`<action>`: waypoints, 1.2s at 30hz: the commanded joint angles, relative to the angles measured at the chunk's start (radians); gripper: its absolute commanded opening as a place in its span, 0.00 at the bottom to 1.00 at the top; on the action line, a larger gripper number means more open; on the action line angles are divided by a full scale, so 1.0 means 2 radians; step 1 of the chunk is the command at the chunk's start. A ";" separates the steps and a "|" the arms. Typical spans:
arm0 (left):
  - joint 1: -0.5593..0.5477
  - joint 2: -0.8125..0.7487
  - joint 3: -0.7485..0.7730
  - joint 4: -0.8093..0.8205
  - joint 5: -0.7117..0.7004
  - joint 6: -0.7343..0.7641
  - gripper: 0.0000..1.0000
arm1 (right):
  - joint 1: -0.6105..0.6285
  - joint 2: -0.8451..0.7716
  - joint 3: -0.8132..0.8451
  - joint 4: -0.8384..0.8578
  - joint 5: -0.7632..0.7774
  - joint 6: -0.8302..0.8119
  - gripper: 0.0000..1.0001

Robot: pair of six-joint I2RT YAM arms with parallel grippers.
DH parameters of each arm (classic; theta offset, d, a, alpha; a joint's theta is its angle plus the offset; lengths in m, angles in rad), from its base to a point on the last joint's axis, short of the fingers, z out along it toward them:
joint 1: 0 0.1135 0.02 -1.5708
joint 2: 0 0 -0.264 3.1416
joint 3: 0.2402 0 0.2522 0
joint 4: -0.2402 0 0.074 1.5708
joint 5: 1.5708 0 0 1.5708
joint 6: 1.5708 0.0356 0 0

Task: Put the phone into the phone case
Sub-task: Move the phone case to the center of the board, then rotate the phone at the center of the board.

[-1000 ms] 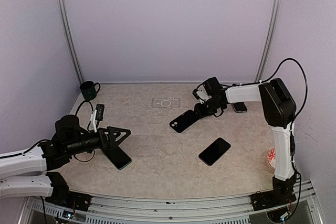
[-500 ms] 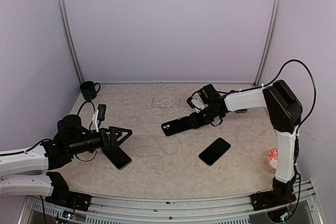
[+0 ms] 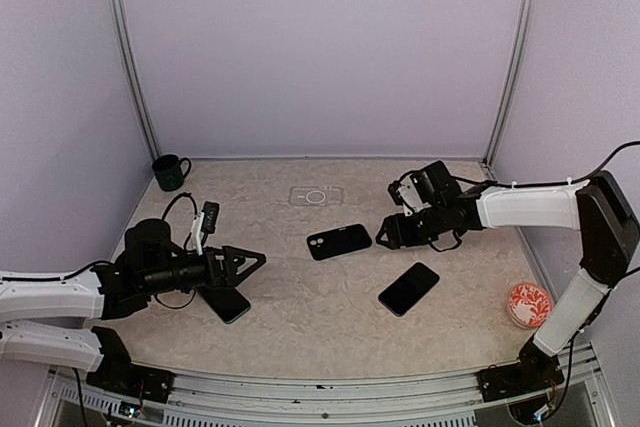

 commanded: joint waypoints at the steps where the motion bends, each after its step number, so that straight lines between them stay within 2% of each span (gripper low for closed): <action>1: -0.029 0.058 0.048 0.040 -0.003 0.028 0.99 | 0.005 -0.064 -0.093 0.024 -0.003 0.096 0.61; 4: -0.048 0.122 0.082 0.064 0.005 0.038 0.99 | 0.013 -0.109 -0.130 0.020 0.026 0.126 0.68; 5: -0.051 0.152 0.094 0.072 0.010 0.040 0.99 | 0.016 -0.123 -0.139 0.016 0.035 0.134 0.78; 7: -0.059 0.194 0.120 0.088 0.024 0.042 0.99 | 0.020 -0.145 -0.155 0.008 0.049 0.147 0.81; 12: -0.086 0.309 0.196 0.097 0.050 0.056 0.99 | 0.026 -0.190 -0.191 -0.006 0.077 0.183 0.84; 19: -0.113 0.424 0.298 0.068 0.055 0.072 0.99 | 0.027 -0.233 -0.235 -0.003 0.077 0.217 0.85; 26: -0.125 0.500 0.358 0.054 0.062 0.073 0.99 | 0.030 -0.245 -0.252 -0.008 0.085 0.227 0.85; 36: -0.145 0.563 0.404 0.057 0.086 0.073 0.99 | 0.030 -0.222 -0.263 0.000 0.096 0.230 0.85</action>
